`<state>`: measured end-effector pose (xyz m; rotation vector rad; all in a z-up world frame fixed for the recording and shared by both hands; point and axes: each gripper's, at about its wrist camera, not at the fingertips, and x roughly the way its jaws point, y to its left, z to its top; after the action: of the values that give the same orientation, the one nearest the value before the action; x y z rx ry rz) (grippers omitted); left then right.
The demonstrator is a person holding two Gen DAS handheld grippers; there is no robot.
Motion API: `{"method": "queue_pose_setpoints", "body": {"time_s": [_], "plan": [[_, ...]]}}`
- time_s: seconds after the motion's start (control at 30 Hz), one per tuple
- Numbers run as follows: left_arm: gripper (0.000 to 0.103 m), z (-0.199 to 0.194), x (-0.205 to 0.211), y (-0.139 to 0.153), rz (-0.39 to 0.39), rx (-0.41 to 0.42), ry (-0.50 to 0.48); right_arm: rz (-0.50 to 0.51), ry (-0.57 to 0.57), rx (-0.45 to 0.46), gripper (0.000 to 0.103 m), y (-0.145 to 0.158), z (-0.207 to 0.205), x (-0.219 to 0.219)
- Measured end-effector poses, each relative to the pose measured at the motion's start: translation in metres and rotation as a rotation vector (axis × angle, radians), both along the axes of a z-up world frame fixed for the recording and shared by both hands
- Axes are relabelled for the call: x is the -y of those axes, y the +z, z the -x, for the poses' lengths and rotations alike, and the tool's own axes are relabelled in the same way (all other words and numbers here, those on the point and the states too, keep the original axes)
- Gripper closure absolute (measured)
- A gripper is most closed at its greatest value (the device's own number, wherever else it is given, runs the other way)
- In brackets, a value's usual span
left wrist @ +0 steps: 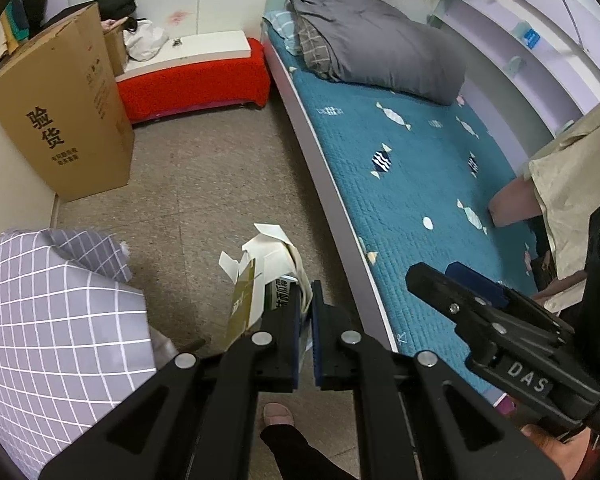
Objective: Collect trash
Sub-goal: 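Open the right gripper over the wastebasket, then open the left gripper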
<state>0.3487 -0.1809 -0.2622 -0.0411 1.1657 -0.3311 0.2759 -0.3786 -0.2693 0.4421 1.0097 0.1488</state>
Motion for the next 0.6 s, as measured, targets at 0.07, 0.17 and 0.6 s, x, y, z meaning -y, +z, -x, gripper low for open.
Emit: {"method": "queue_pose_setpoints", "body": {"time_s": [0.07,0.17,0.6], "plan": [[0.098,0.000,0.006,-0.001,0.003,-0.005,-0.016,0.001,-0.012,0.003,0.037,0.001,0.003,0.005],[0.098,-0.001,0.015,-0.002,0.014,-0.012,-0.038,0.005,-0.034,0.016,0.037,0.005,0.008,0.013],[0.066,-0.013,0.040,-0.005,0.020,-0.058,-0.077,-0.017,-0.108,0.038,0.036,0.013,0.022,0.039]]}}
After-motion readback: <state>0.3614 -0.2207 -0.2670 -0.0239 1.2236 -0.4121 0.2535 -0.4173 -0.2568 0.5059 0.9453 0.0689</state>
